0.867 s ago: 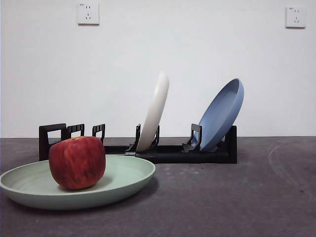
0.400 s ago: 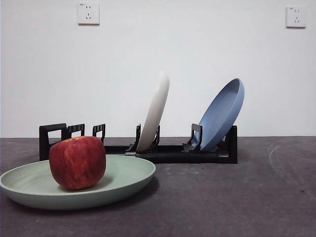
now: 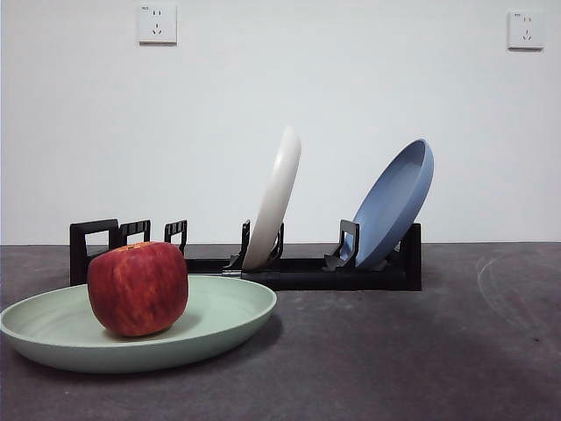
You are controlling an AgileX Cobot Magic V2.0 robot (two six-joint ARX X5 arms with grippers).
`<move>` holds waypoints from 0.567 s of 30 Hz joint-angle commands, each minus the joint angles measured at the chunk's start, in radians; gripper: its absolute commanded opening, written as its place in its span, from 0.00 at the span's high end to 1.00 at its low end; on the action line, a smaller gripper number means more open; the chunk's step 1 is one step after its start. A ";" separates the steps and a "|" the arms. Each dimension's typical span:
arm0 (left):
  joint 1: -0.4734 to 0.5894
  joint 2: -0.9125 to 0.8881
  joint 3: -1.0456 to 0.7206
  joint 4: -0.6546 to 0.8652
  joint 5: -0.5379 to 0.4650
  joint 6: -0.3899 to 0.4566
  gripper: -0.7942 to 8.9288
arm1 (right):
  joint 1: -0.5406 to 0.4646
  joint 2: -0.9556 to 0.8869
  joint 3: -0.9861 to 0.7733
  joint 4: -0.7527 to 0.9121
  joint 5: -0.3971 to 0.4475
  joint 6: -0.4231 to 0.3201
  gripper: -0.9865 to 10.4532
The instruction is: Take the green plate from the plate rack,put the plate on the table,take the apple from the table,put the apple in the plate
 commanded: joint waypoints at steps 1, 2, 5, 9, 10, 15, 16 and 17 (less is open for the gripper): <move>-0.002 0.000 -0.007 0.007 0.003 0.010 0.92 | -0.040 -0.073 -0.131 0.034 0.000 0.084 0.91; -0.002 0.000 -0.007 0.007 0.003 0.010 0.92 | -0.049 -0.095 -0.159 0.034 0.000 0.089 0.91; -0.002 0.000 -0.007 0.007 0.002 0.010 0.92 | -0.060 -0.160 -0.229 0.031 0.012 0.090 0.91; -0.002 0.000 -0.007 0.007 0.003 0.010 0.92 | -0.060 -0.238 -0.289 0.028 0.020 0.092 0.91; -0.002 0.000 -0.007 0.007 0.003 0.010 0.92 | -0.060 -0.255 -0.302 0.029 0.027 0.094 0.91; -0.002 0.000 -0.007 0.007 0.003 0.010 0.92 | -0.060 -0.312 -0.315 -0.066 0.081 0.105 0.91; -0.002 0.000 -0.007 0.007 0.003 0.010 0.92 | -0.060 -0.325 -0.315 -0.091 0.082 0.105 0.91; -0.002 0.000 -0.007 0.007 0.002 0.010 0.92 | -0.060 -0.338 -0.315 -0.115 0.082 0.105 0.91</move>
